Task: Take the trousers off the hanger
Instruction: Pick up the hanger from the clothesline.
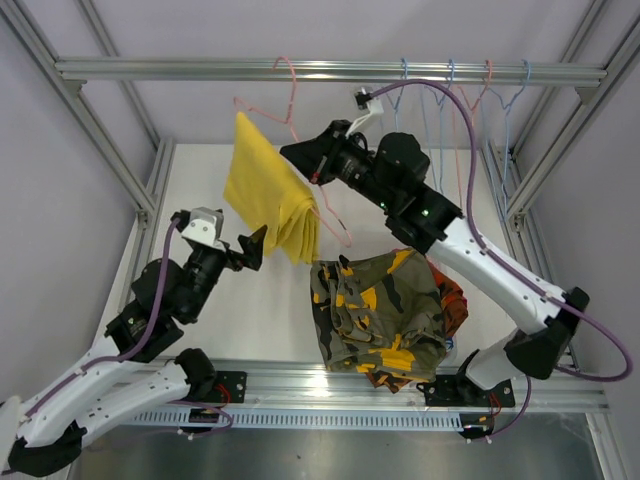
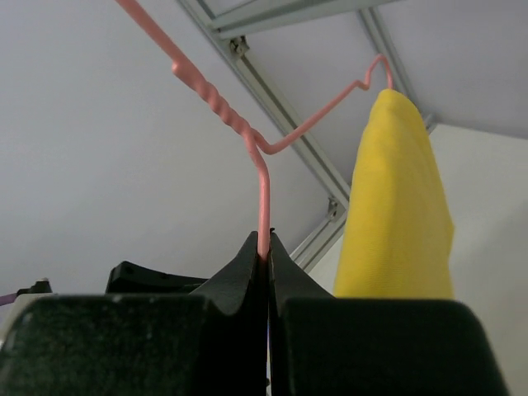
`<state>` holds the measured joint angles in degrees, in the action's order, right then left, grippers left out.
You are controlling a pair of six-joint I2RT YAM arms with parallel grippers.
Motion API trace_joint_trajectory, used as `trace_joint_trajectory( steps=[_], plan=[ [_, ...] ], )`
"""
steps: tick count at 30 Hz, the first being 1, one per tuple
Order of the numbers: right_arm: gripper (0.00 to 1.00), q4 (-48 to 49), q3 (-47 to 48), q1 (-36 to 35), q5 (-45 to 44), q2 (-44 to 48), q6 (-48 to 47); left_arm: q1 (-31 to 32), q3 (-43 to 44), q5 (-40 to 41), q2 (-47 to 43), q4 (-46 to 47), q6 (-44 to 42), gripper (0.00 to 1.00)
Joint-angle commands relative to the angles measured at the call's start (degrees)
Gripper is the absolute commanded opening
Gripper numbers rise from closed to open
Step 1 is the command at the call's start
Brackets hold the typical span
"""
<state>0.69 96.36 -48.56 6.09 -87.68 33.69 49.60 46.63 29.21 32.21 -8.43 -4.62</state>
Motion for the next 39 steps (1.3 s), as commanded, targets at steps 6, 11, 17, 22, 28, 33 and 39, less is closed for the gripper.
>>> trace_joint_trajectory(
  steps=[6,11,17,22,28,33,39],
  plan=[
    [0.00,13.1,-2.7,-6.7,-19.9,10.7,-9.1,3.0,2.4,-1.2,-0.5,-1.2,6.5,1.00],
    [0.00,14.3,-3.7,-10.2,-26.2,10.4,-12.1,5.1,1.0,-3.0,-2.5,1.7,6.7,0.99],
    [0.00,16.1,-3.1,-13.0,-33.8,8.1,-14.2,8.9,-0.2,-3.9,-0.1,7.2,3.1,0.99],
    [0.00,17.2,-2.4,-13.7,-36.8,6.3,-14.6,11.6,-1.4,-2.1,3.6,13.6,0.2,0.99],
    [0.00,17.5,-0.9,-13.7,-38.7,5.0,-13.8,15.1,-7.3,2.9,4.5,25.1,-5.3,0.99],
    [0.00,17.7,-0.8,-13.7,-39.0,5.1,-13.6,15.5,-11.5,6.3,4.6,30.3,-7.9,0.99],
    [0.00,19.3,-3.9,-13.1,-38.6,6.6,-11.3,15.5,-15.1,10.4,5.2,37.2,-10.2,0.99]
  ],
)
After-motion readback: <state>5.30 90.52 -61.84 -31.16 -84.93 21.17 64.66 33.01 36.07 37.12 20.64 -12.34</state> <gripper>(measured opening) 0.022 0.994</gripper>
